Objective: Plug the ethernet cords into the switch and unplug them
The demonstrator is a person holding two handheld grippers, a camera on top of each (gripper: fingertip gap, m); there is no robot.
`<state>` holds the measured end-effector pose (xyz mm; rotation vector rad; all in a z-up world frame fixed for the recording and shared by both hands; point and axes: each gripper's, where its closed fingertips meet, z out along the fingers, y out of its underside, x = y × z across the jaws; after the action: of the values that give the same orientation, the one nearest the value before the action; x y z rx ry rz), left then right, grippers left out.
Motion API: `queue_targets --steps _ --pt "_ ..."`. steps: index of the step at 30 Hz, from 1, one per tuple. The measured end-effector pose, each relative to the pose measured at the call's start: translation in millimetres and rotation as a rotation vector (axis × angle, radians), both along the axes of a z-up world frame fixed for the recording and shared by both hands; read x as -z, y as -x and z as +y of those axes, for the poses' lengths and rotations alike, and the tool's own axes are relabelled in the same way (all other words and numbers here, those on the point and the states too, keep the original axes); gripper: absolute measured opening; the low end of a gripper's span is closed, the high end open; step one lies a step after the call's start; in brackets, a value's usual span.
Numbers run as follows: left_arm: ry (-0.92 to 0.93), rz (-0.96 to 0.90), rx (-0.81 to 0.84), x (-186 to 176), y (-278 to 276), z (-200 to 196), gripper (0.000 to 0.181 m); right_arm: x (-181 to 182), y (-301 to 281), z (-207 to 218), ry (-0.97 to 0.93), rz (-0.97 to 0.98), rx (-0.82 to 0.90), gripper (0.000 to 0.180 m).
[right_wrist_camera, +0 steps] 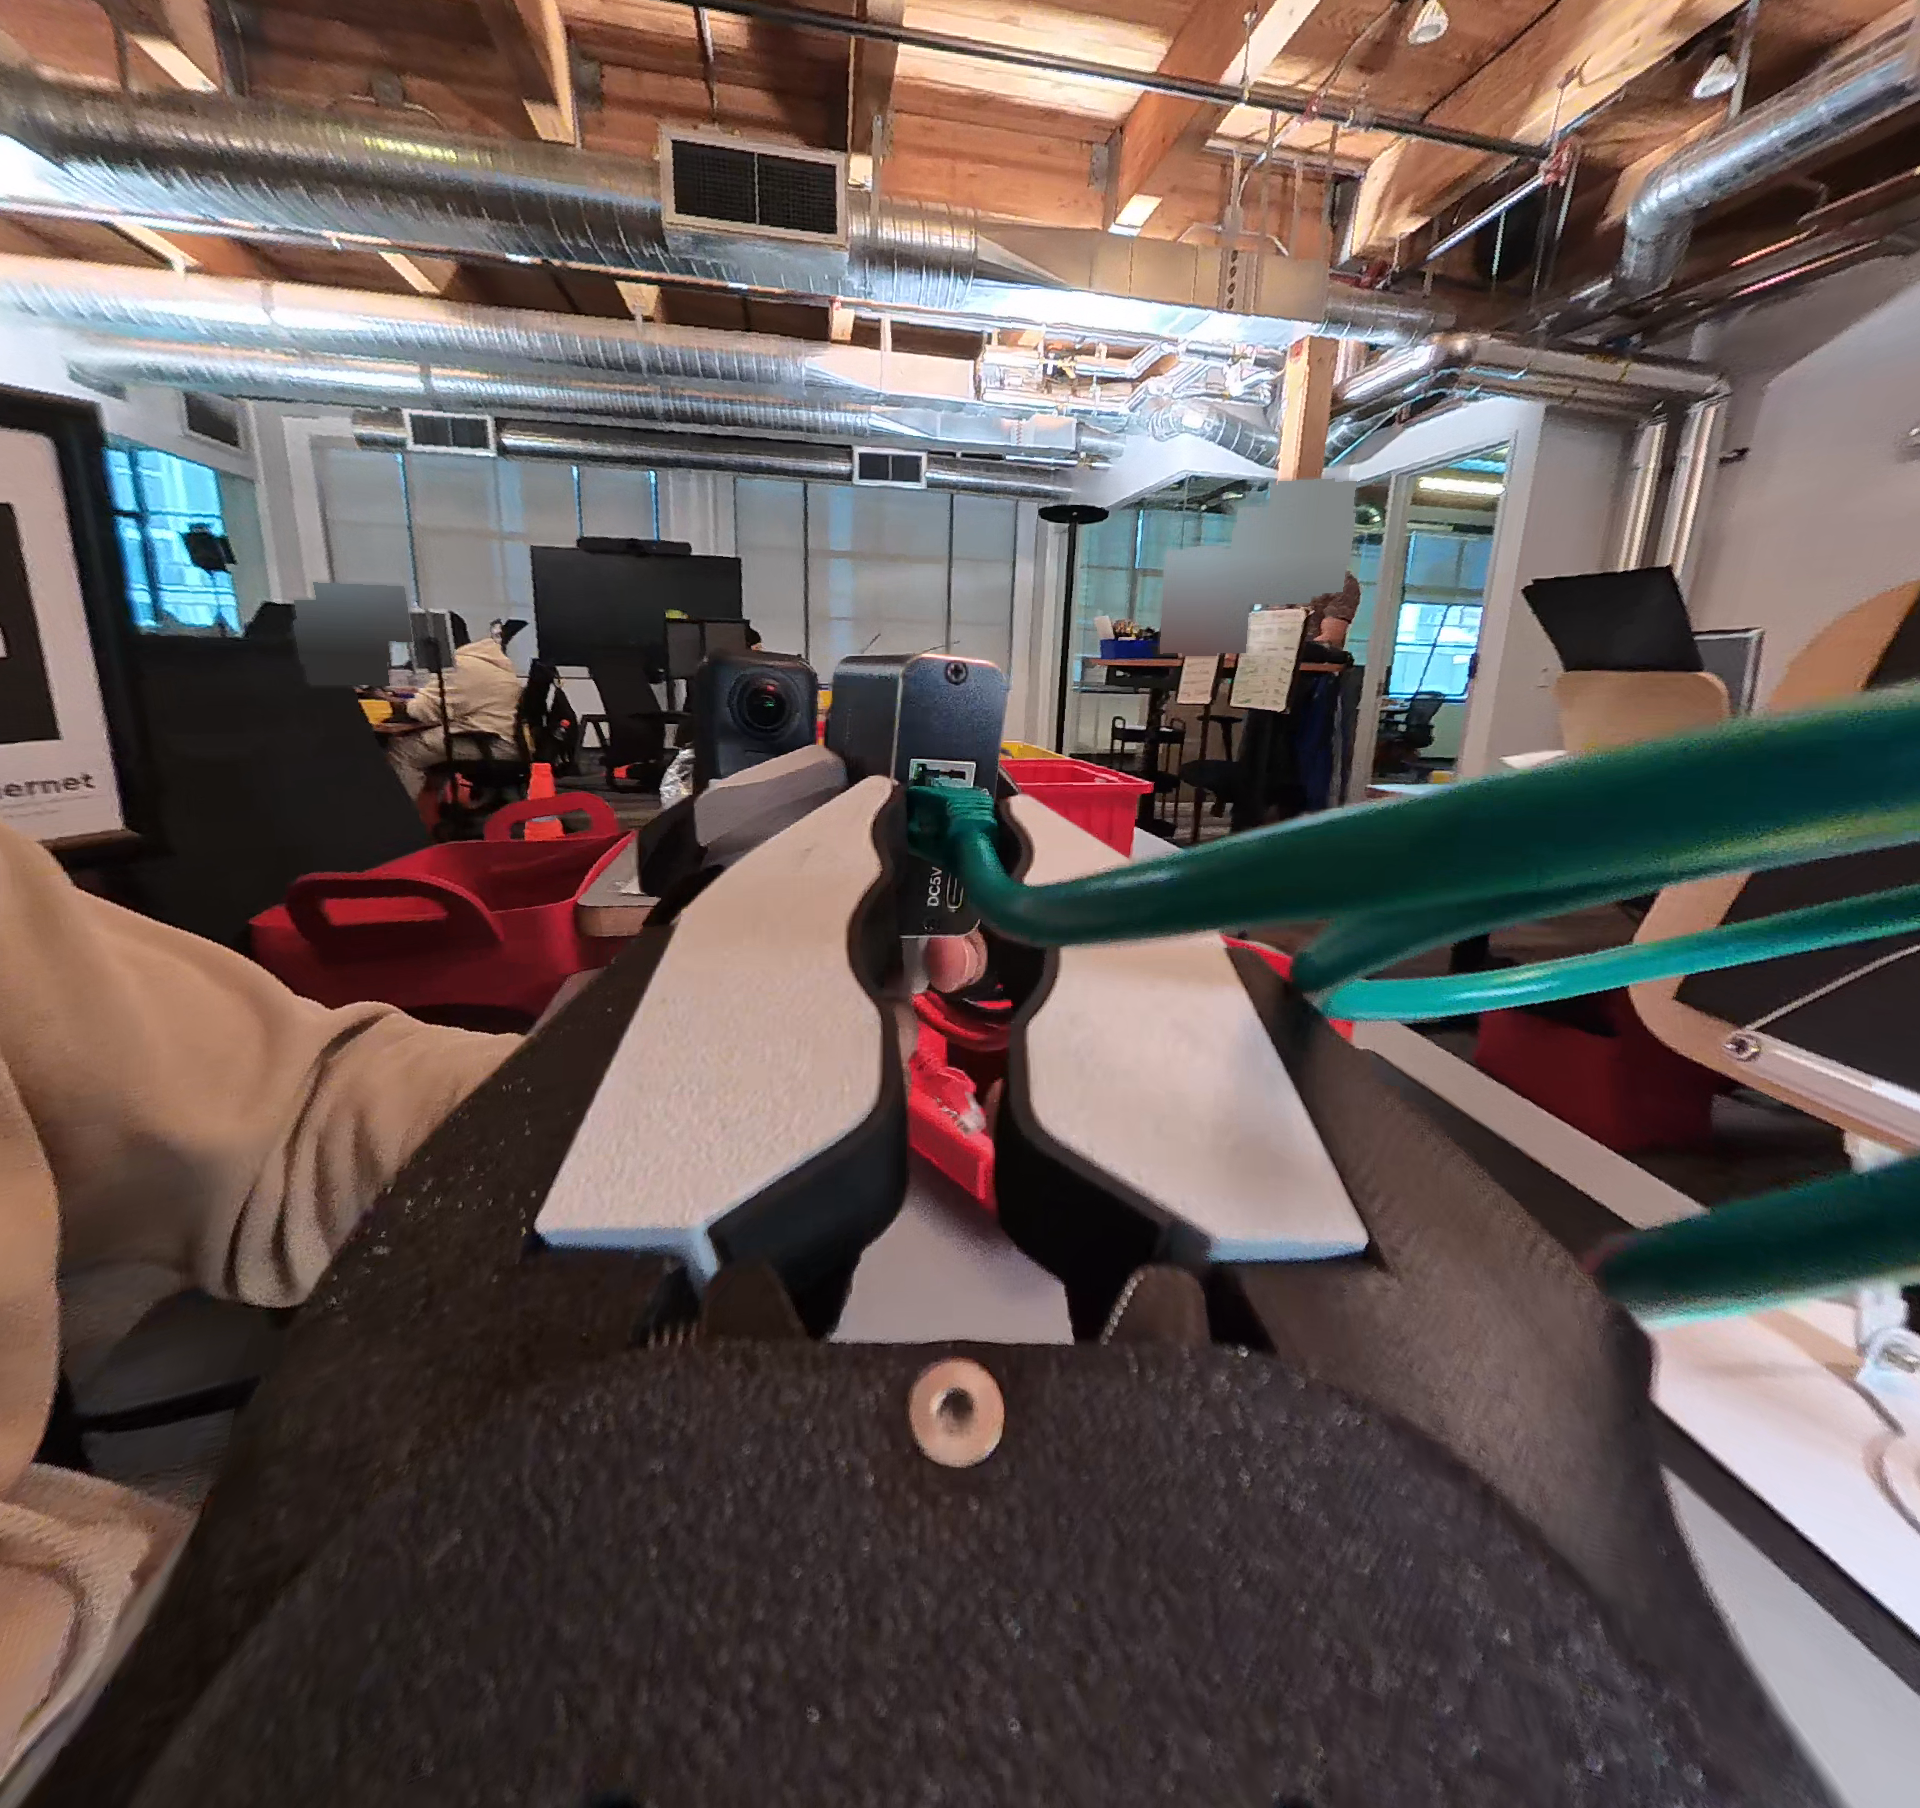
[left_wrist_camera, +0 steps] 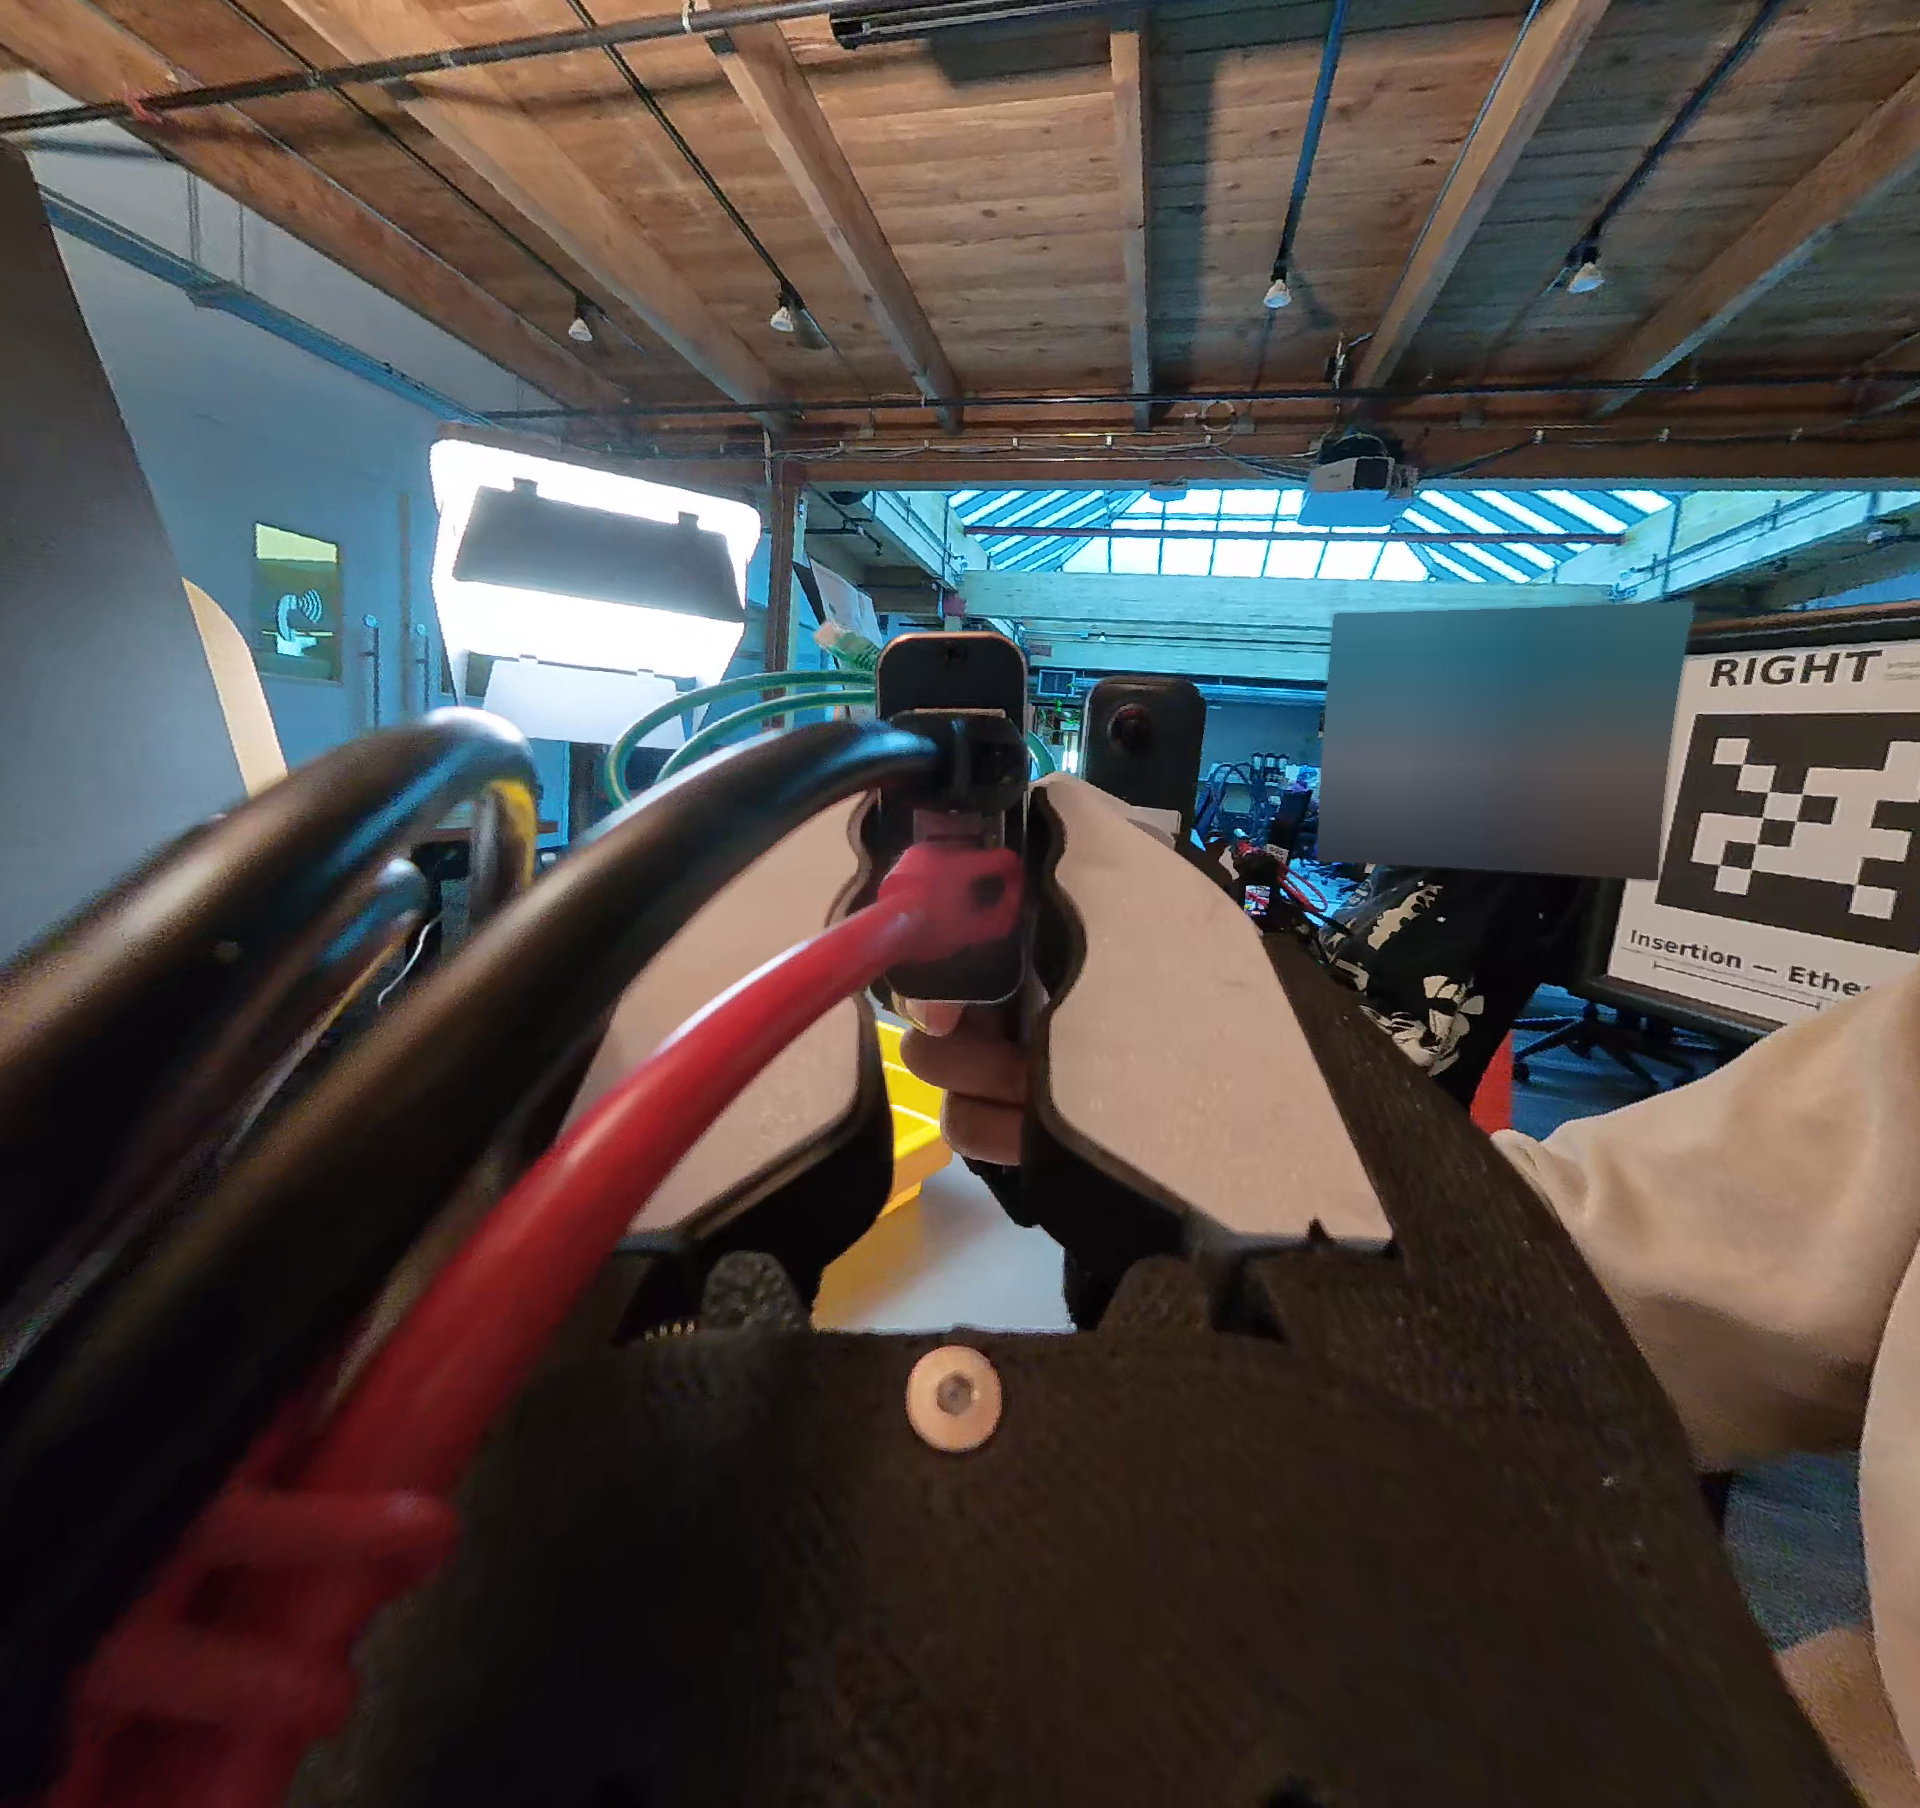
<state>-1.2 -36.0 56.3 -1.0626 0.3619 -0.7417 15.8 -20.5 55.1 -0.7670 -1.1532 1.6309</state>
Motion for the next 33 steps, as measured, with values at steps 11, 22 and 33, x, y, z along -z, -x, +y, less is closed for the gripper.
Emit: queue_targets --steps 11,22,33 --pt "0.056 -0.031 -0.112 -30.0 75.0 -6.6 0.025 -6.9 -23.8 68.8 0.043 -0.139 0.127 0.013" --pt "0.131 -0.067 -0.072 -14.8 77.6 7.4 0.025 94.8 -50.8 119.6 -0.034 -0.808 0.144 0.015" --pt "0.162 -0.052 -0.056 -5.1 73.9 13.8 0.026 160.4 -136.5 165.2 -0.186 -1.238 0.258 0.014"
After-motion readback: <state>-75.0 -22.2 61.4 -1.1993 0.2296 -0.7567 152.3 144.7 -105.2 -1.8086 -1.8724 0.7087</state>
